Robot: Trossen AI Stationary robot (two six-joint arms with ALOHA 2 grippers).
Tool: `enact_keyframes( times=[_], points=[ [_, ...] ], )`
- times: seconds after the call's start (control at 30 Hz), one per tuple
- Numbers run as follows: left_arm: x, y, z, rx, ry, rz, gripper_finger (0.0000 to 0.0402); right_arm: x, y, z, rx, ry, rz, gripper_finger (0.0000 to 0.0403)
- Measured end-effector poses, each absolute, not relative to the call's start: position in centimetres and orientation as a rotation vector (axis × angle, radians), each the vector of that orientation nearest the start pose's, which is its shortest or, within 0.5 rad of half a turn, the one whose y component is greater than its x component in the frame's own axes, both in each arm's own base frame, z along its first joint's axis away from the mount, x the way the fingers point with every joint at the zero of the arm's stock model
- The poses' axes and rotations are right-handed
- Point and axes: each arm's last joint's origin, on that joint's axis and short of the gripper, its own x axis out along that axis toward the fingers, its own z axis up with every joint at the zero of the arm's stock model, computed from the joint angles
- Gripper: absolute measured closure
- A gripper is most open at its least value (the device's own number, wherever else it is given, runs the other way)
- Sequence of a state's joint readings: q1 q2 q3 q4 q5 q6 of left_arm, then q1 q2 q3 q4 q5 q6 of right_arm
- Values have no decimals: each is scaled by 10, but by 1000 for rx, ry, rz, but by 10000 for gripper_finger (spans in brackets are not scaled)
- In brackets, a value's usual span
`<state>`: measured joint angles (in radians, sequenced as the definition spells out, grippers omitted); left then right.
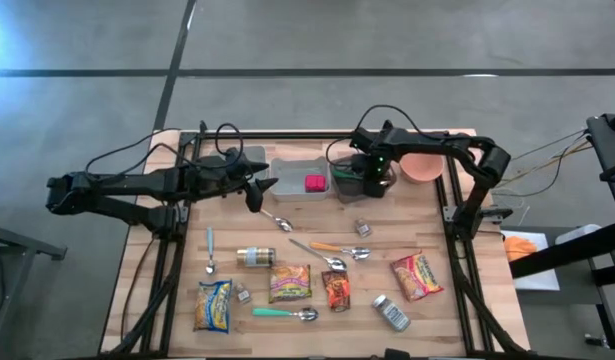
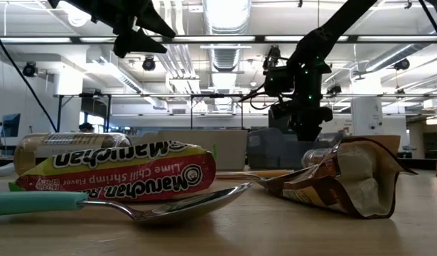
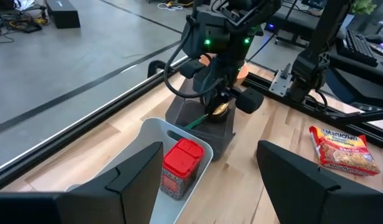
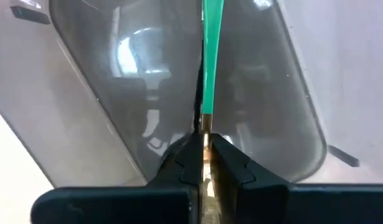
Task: Pick & Place Food Item
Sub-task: Put the green spoon into the black bin
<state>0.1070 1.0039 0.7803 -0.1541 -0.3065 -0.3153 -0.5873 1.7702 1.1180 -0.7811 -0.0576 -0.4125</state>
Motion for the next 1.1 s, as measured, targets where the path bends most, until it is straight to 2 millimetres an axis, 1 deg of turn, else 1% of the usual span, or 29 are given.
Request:
enact_keyframes(
  times=[0.3, 0.7, 1.0, 1.1],
  points=[
    [217, 32, 295, -269, 311, 464, 139, 263, -172, 156, 136, 1388, -141, 392],
    [217, 32, 295, -269, 315, 464, 139, 263, -172, 155, 144, 1382, -143, 392],
    [217, 32, 295, -269, 315, 464, 139, 263, -172, 155, 214, 1382, -209, 392],
    [217, 32, 295, -269, 315, 464, 139, 262, -172, 155, 200, 1389, -194, 392]
  ],
)
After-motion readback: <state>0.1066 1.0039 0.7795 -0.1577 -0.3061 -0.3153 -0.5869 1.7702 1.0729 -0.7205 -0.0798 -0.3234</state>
